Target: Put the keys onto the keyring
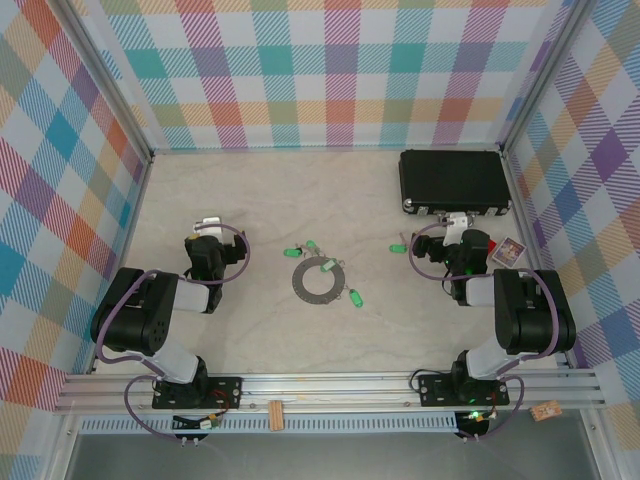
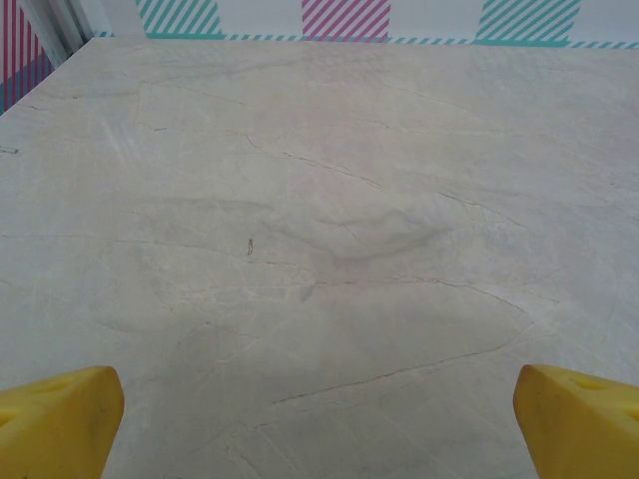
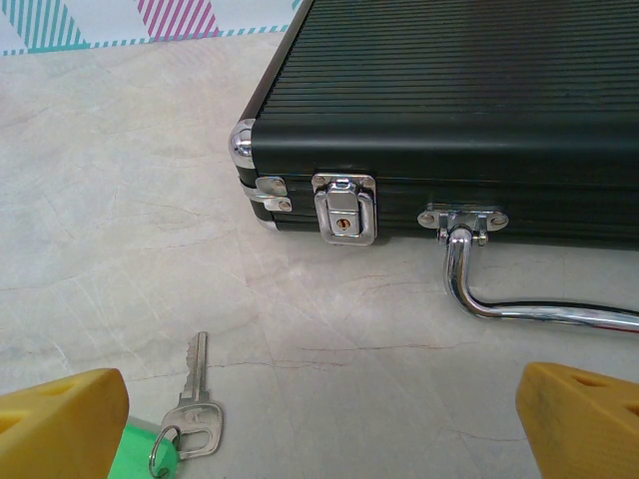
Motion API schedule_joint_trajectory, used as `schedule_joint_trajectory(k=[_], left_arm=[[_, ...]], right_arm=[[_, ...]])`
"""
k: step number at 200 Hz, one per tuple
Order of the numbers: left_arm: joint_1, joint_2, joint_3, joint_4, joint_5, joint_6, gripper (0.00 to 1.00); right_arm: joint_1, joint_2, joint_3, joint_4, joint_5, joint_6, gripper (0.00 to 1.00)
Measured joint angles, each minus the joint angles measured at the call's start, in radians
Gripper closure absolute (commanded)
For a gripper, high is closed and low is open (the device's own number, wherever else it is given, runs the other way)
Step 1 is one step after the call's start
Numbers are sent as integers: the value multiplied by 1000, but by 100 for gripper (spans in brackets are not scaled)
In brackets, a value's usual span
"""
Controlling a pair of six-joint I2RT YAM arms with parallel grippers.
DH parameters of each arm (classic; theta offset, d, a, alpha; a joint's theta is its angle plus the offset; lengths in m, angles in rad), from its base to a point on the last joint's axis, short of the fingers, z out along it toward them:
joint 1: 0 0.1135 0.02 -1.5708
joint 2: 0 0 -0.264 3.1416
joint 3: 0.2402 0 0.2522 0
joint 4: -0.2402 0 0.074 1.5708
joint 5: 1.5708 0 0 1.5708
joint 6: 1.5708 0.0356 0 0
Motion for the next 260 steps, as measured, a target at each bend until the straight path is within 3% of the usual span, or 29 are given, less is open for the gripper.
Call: schedule_joint_trajectory(k=[119,183,228,260], left_arm=[[1,-6,0,-13,-41,-19,0],[2,-27,-29,6,-59,-26,0],[2,-211,121,-328,-82,-58,0],[2,-375,277,-608,-134,-238,0]], right_arm=[[0,-18,0,-13,57,19,1],[0,-398,40,-302,186,149,1],[1,-565,71,-468,158,385,1],[1,-577,140,-573,119,515,1]])
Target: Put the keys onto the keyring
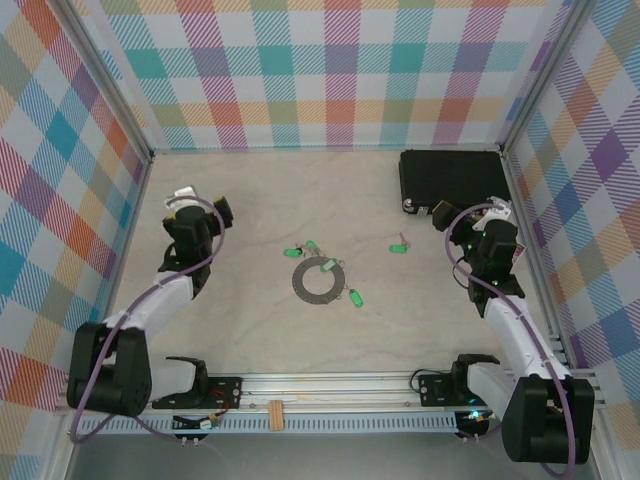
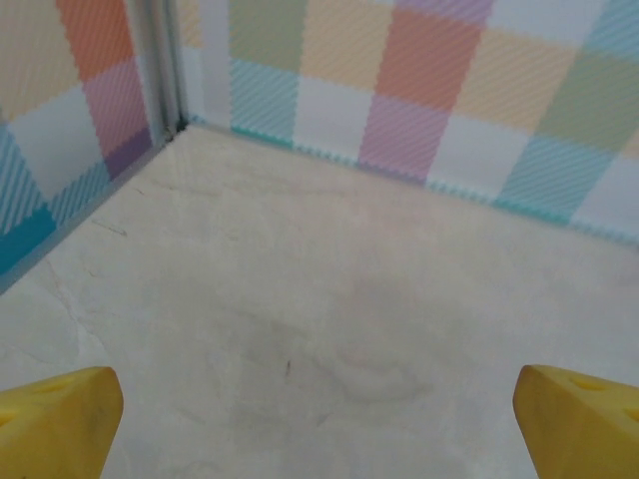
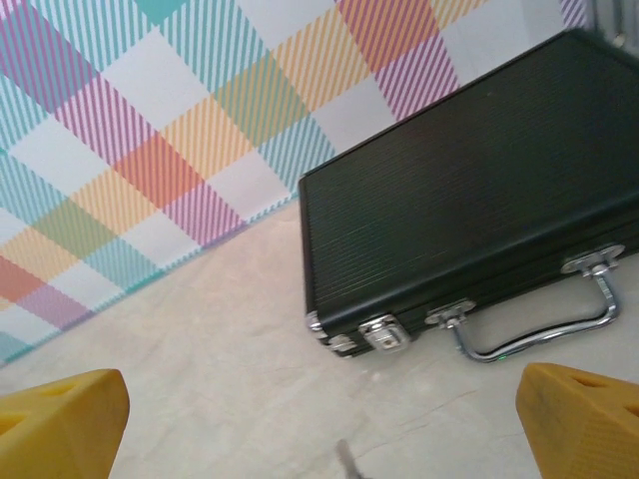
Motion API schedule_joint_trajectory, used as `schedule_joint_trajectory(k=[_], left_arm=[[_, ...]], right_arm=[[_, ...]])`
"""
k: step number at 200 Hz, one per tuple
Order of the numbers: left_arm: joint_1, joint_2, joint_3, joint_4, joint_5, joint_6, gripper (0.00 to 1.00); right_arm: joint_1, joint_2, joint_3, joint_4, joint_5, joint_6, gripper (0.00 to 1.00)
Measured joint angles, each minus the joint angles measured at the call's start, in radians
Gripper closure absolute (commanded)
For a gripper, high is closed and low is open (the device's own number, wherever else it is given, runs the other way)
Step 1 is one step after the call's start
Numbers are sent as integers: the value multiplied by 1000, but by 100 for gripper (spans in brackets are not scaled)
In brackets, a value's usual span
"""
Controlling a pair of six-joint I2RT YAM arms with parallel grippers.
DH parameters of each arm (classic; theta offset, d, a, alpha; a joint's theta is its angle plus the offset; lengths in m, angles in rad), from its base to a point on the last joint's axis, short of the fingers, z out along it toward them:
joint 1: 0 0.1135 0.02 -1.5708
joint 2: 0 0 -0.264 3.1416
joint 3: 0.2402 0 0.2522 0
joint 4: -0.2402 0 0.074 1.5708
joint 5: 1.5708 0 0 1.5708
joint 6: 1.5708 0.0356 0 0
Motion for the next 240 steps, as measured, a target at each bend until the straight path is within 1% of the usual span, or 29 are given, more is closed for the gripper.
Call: schedule_joint_trajectory(k=[19,39,59,89,116,147,169,200,240], left_arm=[[3,-84,15,-86,24,-113,0],[5,-138,-23,-122,89,-205,0],[5,-142,-56,-154,151,-266,0],[-18,-140,-108,-180,245,-322,0],[-101,-140,-139,-188,296,-335,0],[-222,-147,-142,-225,299,-330,0],[-298,-161,-143,-243,285,-316,0],[-373,-177,-153,-246,273,-307,0],[-406,-197,-219,-222,295,-255,0]], right_arm=[[0,13,29,-27,-58,51,1],[0,37,36,-33,-124,91,1],[9,75,36,-34,-187,129,1],[61,114,36,-51,-226,152,1],[167,149,50,-83,-218,122,1],[304,204,90,-137,-201,55,1],[368,226,117,-174,-195,10,0],[460,234,131,-222,-199,-69,14],[584,236,131,-290,-202,-141,34]])
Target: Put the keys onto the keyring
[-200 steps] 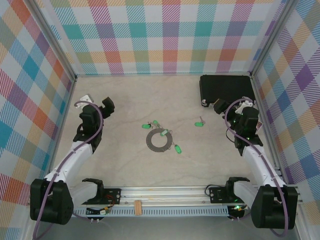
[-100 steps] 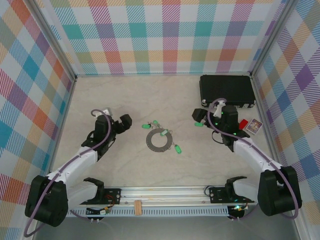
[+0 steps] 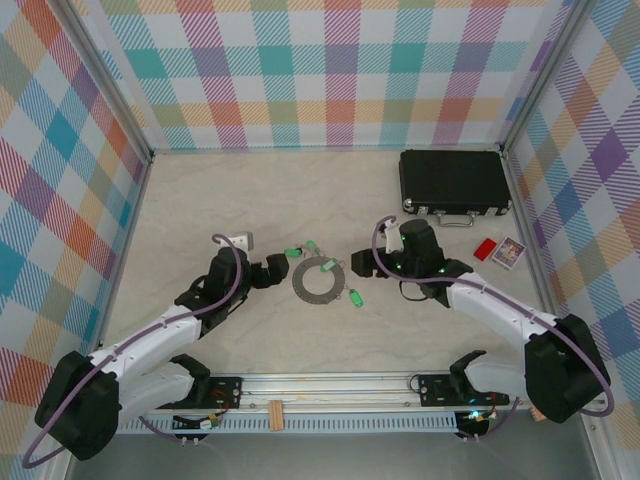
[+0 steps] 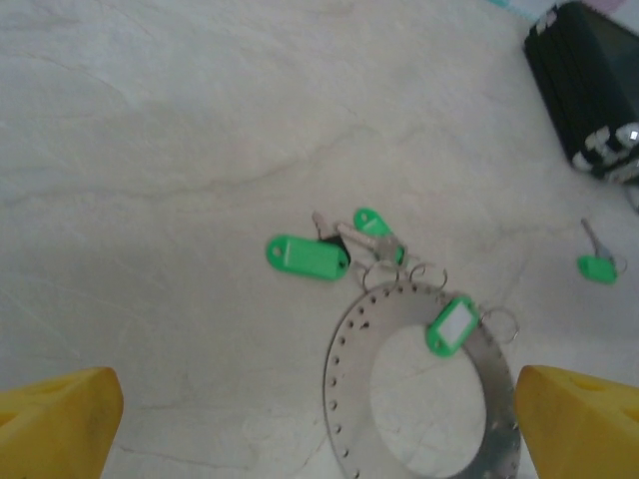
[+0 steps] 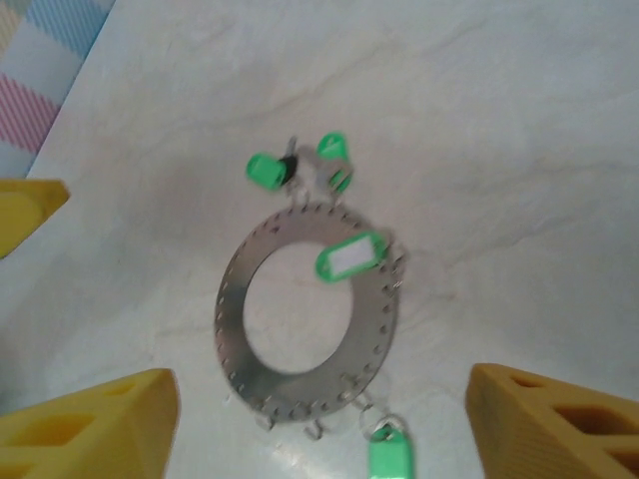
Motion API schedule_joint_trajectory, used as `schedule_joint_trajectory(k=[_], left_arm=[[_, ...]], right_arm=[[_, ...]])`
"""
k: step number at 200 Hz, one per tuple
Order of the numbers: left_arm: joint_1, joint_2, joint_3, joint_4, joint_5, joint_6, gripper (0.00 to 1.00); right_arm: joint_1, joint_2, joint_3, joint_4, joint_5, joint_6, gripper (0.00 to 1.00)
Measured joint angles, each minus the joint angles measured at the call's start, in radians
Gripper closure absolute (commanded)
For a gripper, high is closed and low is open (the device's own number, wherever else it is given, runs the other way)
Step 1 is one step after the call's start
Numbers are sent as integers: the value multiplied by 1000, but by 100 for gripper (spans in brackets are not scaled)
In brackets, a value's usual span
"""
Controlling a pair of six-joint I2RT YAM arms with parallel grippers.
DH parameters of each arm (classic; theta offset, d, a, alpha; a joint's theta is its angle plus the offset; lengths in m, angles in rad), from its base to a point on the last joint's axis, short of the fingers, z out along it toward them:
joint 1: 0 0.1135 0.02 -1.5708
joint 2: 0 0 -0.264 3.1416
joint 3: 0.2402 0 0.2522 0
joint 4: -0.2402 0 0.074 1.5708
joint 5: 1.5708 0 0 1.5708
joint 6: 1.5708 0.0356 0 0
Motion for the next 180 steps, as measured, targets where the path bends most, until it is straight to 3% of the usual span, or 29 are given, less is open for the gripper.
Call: schedule_joint_trajectory(k=[88,180], left_arm=[[-3,-5,-101,136,65,77,0],[-3,-64,-101,151,68,101,0]], right_arm=[[261,138,18,-56,65,-45,51],[311,414,178,-92,83,-74,66]])
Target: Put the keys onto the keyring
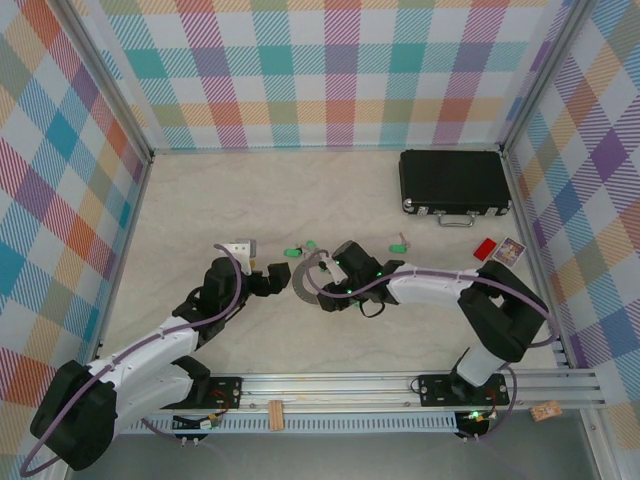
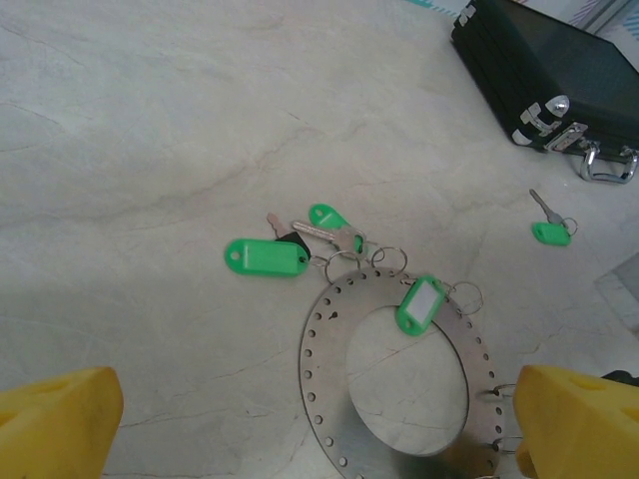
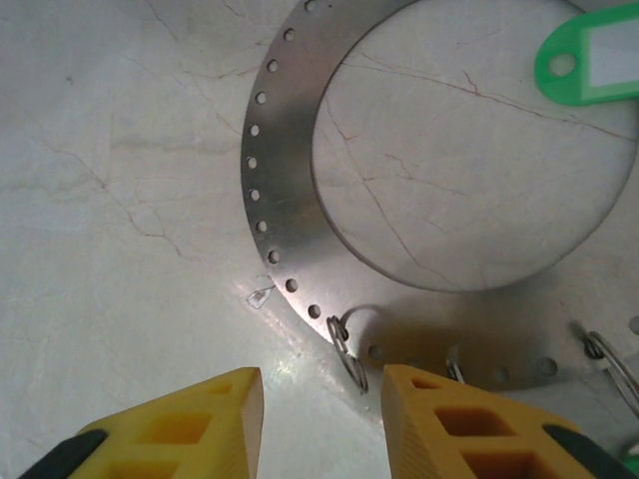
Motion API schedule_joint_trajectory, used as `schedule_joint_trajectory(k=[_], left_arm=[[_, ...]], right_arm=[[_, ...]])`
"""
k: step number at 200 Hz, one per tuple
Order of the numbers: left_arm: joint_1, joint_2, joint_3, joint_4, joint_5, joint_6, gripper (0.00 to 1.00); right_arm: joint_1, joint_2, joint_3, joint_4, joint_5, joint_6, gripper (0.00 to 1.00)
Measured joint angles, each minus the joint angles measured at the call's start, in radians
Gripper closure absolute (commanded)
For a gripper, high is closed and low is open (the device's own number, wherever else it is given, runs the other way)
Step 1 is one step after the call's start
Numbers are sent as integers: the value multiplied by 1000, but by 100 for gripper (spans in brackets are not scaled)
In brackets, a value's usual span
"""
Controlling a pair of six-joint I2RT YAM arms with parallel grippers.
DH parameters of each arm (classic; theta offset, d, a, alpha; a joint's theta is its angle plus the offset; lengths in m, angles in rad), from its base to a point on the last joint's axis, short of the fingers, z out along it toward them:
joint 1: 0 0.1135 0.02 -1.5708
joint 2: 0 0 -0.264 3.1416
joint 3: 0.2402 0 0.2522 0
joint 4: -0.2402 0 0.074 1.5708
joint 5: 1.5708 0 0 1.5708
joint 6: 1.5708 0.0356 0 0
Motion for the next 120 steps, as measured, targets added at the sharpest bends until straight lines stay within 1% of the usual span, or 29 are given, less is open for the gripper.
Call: schedule_joint_trajectory(k=[38,75,88,120], left_arm=[[0,0,0,0,0,0,0],[0,0,0,0,0,0,0],[0,0,0,0,0,0,0],[0,0,0,0,0,0,0]], right_arm=[[0,46,26,-7,0,-2,66],[0,65,26,-18,1,-19,70],[0,70,26,-19,5,-25,73],[0,71,27,-22,13,-31,85]])
